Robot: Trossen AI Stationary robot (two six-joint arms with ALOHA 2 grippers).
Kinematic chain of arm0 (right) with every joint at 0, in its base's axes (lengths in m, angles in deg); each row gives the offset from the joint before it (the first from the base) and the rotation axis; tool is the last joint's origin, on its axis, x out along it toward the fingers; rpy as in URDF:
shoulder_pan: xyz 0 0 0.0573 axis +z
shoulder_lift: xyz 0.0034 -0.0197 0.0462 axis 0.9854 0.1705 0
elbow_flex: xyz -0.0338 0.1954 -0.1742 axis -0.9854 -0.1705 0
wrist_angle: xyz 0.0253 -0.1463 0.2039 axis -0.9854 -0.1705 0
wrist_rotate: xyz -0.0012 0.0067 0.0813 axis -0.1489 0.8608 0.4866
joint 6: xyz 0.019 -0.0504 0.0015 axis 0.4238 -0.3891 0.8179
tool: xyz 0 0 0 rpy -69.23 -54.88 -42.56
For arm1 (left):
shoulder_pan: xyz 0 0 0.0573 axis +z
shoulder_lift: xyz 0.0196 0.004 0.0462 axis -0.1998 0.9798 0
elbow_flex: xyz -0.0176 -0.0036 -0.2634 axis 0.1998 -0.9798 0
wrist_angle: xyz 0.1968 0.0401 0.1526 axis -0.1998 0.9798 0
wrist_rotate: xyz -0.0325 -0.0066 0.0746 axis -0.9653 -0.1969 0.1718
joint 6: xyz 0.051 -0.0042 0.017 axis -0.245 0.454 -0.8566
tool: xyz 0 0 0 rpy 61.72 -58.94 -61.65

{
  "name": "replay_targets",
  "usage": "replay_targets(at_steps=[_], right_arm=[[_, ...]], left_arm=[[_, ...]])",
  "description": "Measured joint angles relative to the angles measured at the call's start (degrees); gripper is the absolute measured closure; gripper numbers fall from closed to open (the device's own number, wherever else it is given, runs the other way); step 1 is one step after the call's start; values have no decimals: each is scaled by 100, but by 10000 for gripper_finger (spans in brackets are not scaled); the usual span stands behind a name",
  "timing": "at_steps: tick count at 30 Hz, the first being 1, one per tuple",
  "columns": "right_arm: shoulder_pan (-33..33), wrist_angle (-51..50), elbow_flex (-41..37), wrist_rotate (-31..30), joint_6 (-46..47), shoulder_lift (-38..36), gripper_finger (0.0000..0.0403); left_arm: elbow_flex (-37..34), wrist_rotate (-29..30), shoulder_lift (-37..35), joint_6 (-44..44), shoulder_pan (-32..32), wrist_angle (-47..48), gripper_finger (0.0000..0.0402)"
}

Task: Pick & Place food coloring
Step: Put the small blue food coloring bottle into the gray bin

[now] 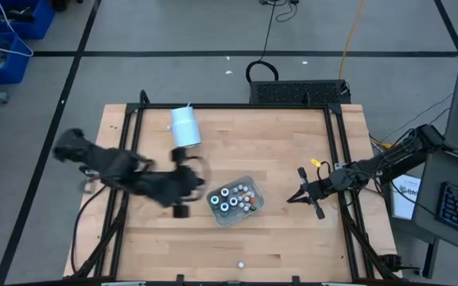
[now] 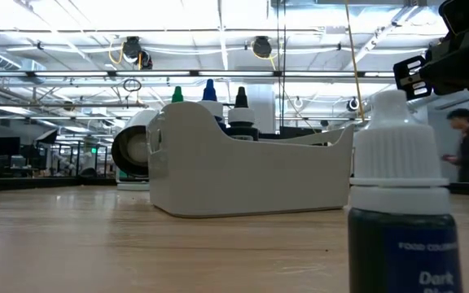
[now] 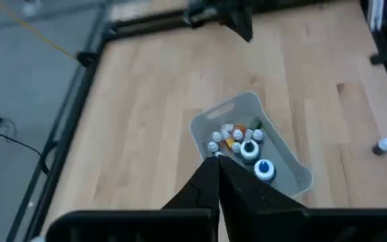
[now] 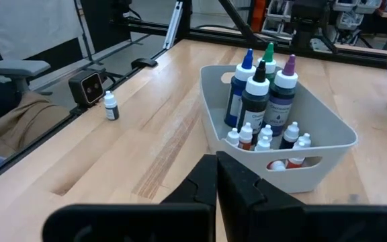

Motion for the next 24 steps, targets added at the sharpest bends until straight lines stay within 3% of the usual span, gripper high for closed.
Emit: replay_targets(at_steps=[3, 7, 10, 13, 17, 21, 24], right_arm=[[0, 119, -2, -257, -28, 4, 403], [0, 543, -2, -432, -297, 75, 403], [0, 829, -2, -425, -415, 185, 403], [0, 934, 32, -435, -476, 334, 403], [101, 849, 364, -448, -567, 805, 403], [320, 477, 1211, -448, -605, 1753, 403], [541, -149, 2207, -441, -596, 2787, 403]], left_arm=[[-1691, 417, -1145, 64, -294, -1425, 391], [-4219, 414, -2361, -884, -305, -4283, 397], [-5922, 106, -3059, -1308, -8, -6321, 396], [-7253, -267, -3586, -1072, 336, -7570, 398], [-8256, -342, -4030, -700, 610, -8521, 399], [-8591, -437, -4130, -762, 771, -8759, 398], [-8693, -183, -4127, -827, 893, -8800, 393]])
